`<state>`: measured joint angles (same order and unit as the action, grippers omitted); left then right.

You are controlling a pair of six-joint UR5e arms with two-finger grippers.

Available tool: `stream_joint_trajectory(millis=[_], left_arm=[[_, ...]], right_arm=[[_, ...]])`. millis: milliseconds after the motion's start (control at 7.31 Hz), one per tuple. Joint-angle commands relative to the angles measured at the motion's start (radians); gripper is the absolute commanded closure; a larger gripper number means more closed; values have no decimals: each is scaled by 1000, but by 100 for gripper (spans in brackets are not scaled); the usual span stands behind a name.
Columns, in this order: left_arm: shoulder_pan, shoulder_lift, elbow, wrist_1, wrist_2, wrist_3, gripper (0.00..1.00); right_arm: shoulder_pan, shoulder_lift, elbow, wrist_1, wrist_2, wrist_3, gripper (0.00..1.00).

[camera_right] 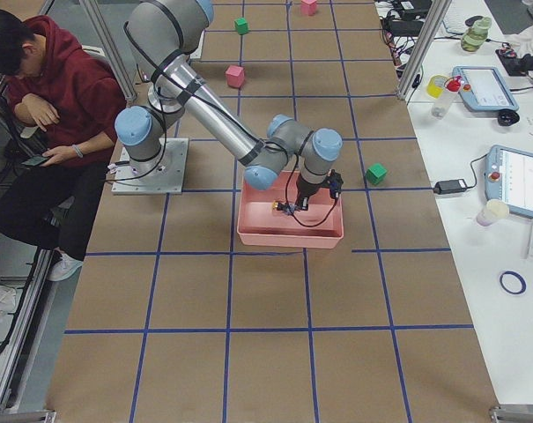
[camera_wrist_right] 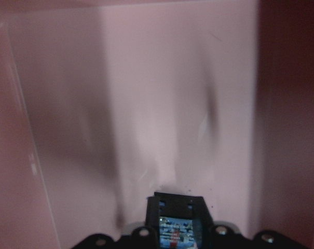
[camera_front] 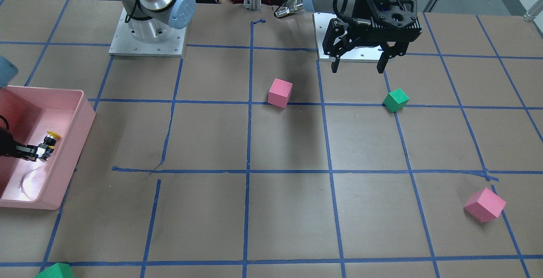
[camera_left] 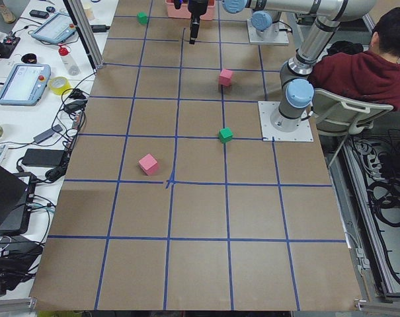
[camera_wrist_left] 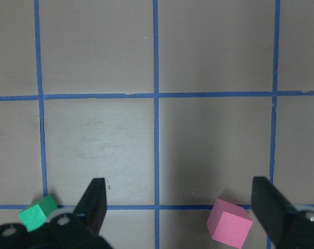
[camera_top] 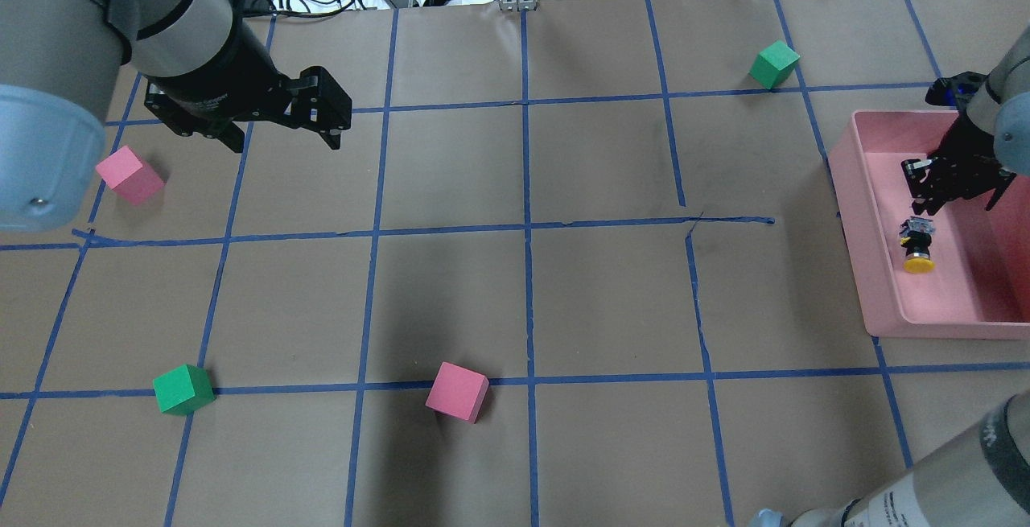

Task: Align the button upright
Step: 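Lower the right gripper into the bin around the switch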

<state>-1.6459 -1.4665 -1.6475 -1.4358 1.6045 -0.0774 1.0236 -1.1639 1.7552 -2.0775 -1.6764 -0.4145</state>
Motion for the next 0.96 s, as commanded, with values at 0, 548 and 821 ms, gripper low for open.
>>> stream_joint_trajectory(millis=[0,548,821], left_arm=[[0,0,0,0,0,1,0],[0,0,0,0,0,1,0],[1,0,0,0,0,1,0]], right_arm=[[9,-71,-10,11,44,5,100],[33,-71,-86,123,37,-12,53],[26,-69,-31,120,24,-90,0]])
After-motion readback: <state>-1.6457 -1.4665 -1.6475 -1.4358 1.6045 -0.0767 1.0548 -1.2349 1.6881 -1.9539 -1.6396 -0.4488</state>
